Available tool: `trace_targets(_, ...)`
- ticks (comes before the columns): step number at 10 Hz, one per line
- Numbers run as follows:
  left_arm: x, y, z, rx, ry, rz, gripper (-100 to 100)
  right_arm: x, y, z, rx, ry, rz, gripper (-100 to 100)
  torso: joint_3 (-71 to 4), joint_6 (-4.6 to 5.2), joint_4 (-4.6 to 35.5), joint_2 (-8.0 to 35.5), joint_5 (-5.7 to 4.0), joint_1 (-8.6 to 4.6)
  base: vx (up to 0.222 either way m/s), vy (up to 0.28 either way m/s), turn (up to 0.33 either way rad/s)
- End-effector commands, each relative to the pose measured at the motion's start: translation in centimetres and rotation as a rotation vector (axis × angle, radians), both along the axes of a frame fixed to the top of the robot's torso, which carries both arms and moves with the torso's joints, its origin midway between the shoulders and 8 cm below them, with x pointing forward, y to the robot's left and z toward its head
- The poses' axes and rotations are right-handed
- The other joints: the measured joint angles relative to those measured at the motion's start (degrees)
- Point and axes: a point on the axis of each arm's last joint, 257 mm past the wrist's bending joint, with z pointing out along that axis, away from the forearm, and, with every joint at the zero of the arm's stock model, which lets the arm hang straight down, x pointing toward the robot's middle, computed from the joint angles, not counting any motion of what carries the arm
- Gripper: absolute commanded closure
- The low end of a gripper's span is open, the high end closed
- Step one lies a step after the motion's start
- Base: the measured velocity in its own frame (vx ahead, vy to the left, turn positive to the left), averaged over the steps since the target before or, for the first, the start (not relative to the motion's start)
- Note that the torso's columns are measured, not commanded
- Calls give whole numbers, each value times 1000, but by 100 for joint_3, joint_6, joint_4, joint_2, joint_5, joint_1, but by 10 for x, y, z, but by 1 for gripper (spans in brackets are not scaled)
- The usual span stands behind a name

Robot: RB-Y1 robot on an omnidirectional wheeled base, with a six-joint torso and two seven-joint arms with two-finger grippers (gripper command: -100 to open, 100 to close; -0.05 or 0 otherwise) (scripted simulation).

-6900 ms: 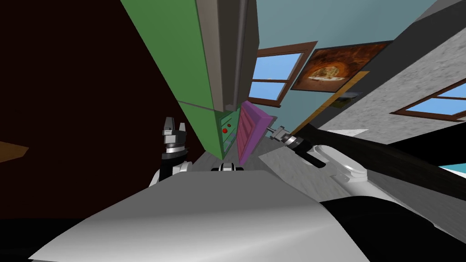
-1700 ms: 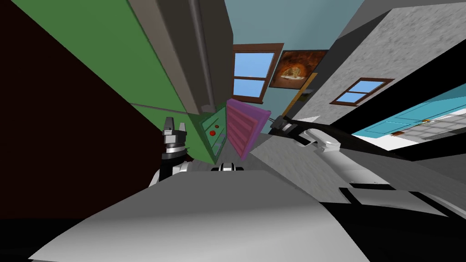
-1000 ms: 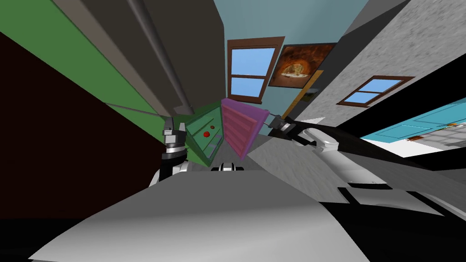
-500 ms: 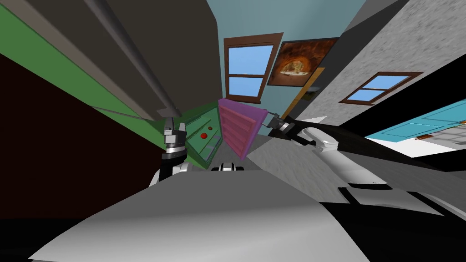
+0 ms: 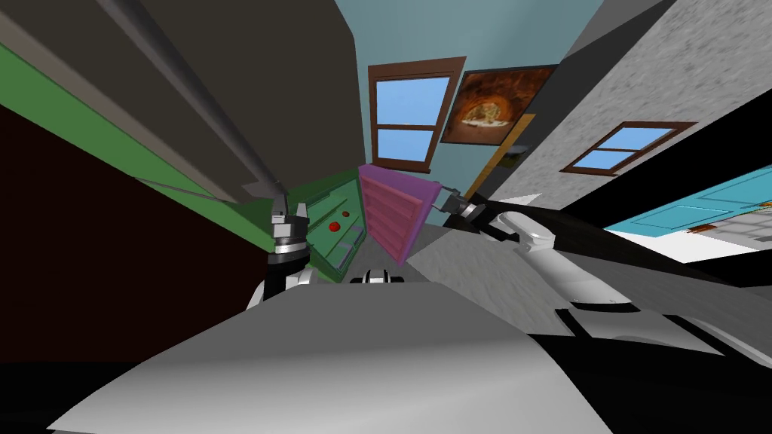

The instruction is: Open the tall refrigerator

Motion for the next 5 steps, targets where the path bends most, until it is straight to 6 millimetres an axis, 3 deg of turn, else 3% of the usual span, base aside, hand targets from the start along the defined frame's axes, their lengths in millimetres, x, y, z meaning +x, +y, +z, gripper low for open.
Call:
trace_targets(1,-1,0,1,1,-3,-1,0,0,-2,-2,1,3,-5,100,-1,16,-6,1,-9,-17,-10,-18,-31)
trace_targets(3,-1,-1,2,2,-6,-1,0,-4,9,-2,8,2,28,100,-9,12,-43,-27,-47,-97,69,-200,81)
trace_targets(5,-1,-1,2,3,-5,-1,0,-7,18,-3,14,4,54,100,-13,35,-31,-30,-53,-112,147,-214,73)
